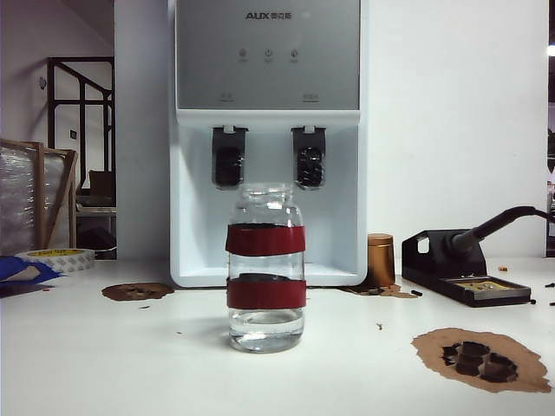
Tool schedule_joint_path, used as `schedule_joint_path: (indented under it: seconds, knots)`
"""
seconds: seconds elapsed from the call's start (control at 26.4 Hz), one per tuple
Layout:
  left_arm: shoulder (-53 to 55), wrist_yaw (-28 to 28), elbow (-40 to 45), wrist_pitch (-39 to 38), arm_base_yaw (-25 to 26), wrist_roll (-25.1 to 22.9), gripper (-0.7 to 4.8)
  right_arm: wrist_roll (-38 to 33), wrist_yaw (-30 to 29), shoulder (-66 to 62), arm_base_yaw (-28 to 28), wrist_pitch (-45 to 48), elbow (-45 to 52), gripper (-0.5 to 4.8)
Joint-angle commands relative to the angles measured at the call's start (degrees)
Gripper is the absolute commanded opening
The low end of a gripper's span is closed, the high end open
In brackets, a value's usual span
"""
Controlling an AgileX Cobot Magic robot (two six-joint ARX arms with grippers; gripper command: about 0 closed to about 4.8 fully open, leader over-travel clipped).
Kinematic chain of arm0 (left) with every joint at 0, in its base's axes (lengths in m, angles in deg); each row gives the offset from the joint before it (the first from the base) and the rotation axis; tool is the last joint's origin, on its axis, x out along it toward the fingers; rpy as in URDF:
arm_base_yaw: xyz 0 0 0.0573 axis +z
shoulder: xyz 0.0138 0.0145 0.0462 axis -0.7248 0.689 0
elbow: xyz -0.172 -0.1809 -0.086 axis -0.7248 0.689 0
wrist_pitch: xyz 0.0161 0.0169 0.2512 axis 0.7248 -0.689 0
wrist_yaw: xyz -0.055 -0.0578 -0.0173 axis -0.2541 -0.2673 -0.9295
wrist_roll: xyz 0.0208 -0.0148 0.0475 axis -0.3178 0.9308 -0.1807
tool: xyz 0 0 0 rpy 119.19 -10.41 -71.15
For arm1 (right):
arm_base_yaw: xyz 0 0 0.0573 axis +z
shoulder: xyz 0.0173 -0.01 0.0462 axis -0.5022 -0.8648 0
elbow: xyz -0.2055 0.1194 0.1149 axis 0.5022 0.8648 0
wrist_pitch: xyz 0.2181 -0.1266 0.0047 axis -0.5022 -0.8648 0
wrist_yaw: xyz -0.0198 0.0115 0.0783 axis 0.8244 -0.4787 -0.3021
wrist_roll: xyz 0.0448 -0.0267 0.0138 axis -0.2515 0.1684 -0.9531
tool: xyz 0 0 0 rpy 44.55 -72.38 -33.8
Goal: Pick up the water bottle with two loops of red belts, then reach the front water dispenser and gently press the gray-black baffle horizontally to get a little water.
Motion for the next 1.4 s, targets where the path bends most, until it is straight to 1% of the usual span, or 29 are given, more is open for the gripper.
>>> schedule_joint_path:
  seconds: [0.04, 0.15, 0.27, 0.38, 0.46, 0.53, 0.57, 0.64, 0.8, 0.87, 1.1, 1.25, 1.4]
  knots:
    - [-1.2, -0.9, 1.2, 0.6, -0.1, 1.4, -0.04, -0.1, -0.5, 0.0, 0.0, 0.2, -0.3, -0.04]
    - [-3.0, -4.4, 2.8, 1.2, -0.1, 1.4, -0.04, -0.1, -1.2, 0.0, 0.0, 0.1, -0.3, -0.04]
    - [-4.8, -5.2, 4.6, 0.6, -0.1, 1.5, -0.05, -0.1, -1.7, 0.0, 0.0, -1.0, -0.1, -0.04]
    - [-5.6, -5.1, 5.3, 1.1, -0.1, 1.5, -0.04, 0.0, -3.4, 0.0, 0.0, -0.6, 1.5, -0.04]
    - [-5.6, -4.5, 5.6, 1.9, -0.1, 2.1, -0.04, 0.1, -3.3, 0.0, 0.0, -0.1, 2.0, -0.04]
    - [-5.6, -5.0, 6.5, 3.4, -0.1, 2.7, -0.04, 0.1, -3.3, 0.0, 0.0, 0.6, 2.4, -0.04]
    - [-5.6, -5.9, 7.9, 5.2, -0.1, 3.8, -0.04, 1.6, -3.6, 0.0, 0.0, 0.8, 3.1, -0.04]
    - [-5.6, -5.3, 9.8, 7.1, -0.1, 5.5, -0.04, 3.9, -4.9, 0.0, 0.0, 1.0, 4.0, -0.04]
    - [-5.6, -5.0, 11.5, 9.8, -0.1, 5.5, -0.04, 2.7, -7.1, 0.0, 0.0, 3.7, 5.1, -0.04]
    - [-5.6, -5.0, 11.8, 10.7, -0.1, 5.5, -0.04, 2.3, -7.4, 0.0, 0.0, 4.8, 5.7, -0.04]
    - [-5.6, -6.1, 12.2, 11.7, -0.1, 5.5, -0.04, 1.8, -8.3, 0.0, 0.0, 5.0, 6.0, -0.04]
    - [-5.6, -6.0, 12.2, 12.2, -0.1, 5.5, -0.04, 1.8, -7.7, 0.0, 0.0, 5.3, 6.0, -0.04]
    - [-5.6, -3.2, 12.2, 13.2, -0.1, 5.5, -0.04, 0.9, -3.0, 0.0, 0.0, 8.0, 5.9, -0.01]
